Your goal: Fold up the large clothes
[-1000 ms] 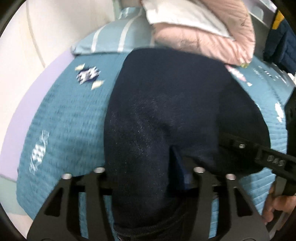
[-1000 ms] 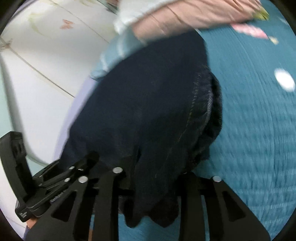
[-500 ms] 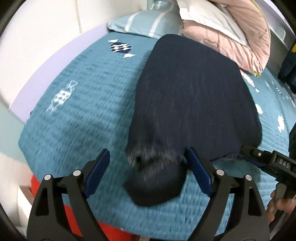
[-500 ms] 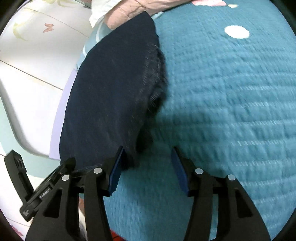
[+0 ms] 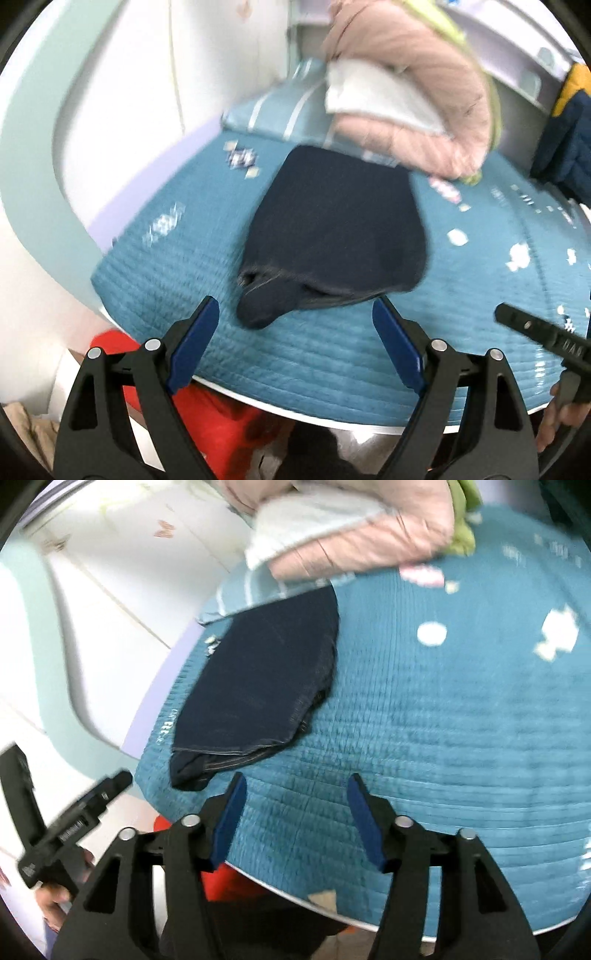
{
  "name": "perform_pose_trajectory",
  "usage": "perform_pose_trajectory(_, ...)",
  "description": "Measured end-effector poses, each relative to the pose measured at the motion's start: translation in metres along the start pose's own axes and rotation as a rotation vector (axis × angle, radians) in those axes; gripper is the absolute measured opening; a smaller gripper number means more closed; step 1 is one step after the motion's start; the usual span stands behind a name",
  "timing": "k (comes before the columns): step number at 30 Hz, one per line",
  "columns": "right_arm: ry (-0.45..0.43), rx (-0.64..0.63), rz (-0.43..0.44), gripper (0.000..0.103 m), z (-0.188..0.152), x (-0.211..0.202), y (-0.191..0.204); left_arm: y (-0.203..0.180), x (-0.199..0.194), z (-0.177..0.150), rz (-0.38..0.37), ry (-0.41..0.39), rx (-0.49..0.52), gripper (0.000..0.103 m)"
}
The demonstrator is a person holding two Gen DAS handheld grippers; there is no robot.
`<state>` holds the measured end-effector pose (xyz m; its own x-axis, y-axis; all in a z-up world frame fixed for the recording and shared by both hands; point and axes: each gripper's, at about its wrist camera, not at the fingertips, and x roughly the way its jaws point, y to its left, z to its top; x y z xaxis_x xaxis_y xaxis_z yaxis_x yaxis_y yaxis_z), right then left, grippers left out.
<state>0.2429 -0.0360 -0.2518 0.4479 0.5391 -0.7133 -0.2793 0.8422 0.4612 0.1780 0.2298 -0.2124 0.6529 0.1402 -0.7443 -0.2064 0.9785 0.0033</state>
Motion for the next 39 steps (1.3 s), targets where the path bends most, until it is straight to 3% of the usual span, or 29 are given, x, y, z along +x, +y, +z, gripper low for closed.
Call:
perform_pose_trajectory(7, -0.157, -0.132, -0.103, 0.075, -0.009, -0.093, 0.025, -0.068, -0.084, 0.007, -0.015, -0.133, 0.063, 0.09)
perform_pose_trajectory(11, -0.245, -0.152, -0.153, 0.076, -0.019, -0.135, 0.025, -0.1, -0.122, 0.004, -0.029, -0.196, 0.084, 0.092)
perform_pose_trajectory(13, -0.281, -0.152, -0.181, 0.089, -0.024, -0.156, 0.023, -0.115, -0.14, 0.002, -0.029, -0.214, 0.101, 0.092)
perform_pose_trajectory(21, -0.434, -0.2, -0.272, 0.094, -0.044, -0.233, 0.029, -0.152, -0.205, -0.01, -0.023, -0.31, 0.122, 0.094)
perform_pose_trajectory(27, -0.522, -0.237, -0.283, 0.095, -0.058, -0.286, 0.039, -0.162, -0.249, -0.015, -0.036, -0.392, 0.123, 0.095)
perform_pose_trajectory(39, -0.64, -0.287, -0.314, 0.095, -0.076, -0.348, 0.052, -0.179, -0.316, -0.028, -0.072, -0.518, 0.161, 0.098)
